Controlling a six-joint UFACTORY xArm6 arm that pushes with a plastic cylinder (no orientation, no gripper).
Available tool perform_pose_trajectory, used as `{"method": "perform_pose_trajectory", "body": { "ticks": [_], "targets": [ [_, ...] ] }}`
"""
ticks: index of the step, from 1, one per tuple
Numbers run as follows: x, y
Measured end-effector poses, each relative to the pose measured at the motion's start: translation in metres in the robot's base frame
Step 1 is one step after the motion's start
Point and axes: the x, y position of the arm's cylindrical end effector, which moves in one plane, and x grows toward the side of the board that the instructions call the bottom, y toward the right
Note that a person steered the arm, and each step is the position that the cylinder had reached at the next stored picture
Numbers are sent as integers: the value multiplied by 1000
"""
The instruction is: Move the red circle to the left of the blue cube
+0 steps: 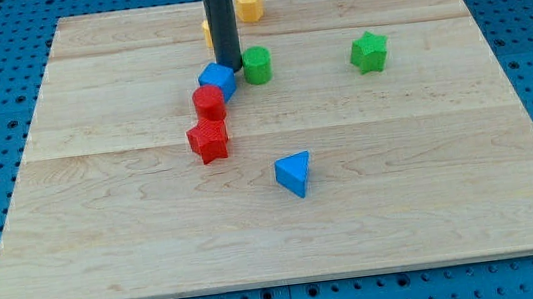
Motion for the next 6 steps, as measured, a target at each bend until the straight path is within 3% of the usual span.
{"method": "perform_pose_trajectory", "body": {
  "ticks": [2, 3, 4, 6],
  "targets": [
    [6, 14],
    [52, 31],
    [82, 3],
    [27, -58]
  ]
}}
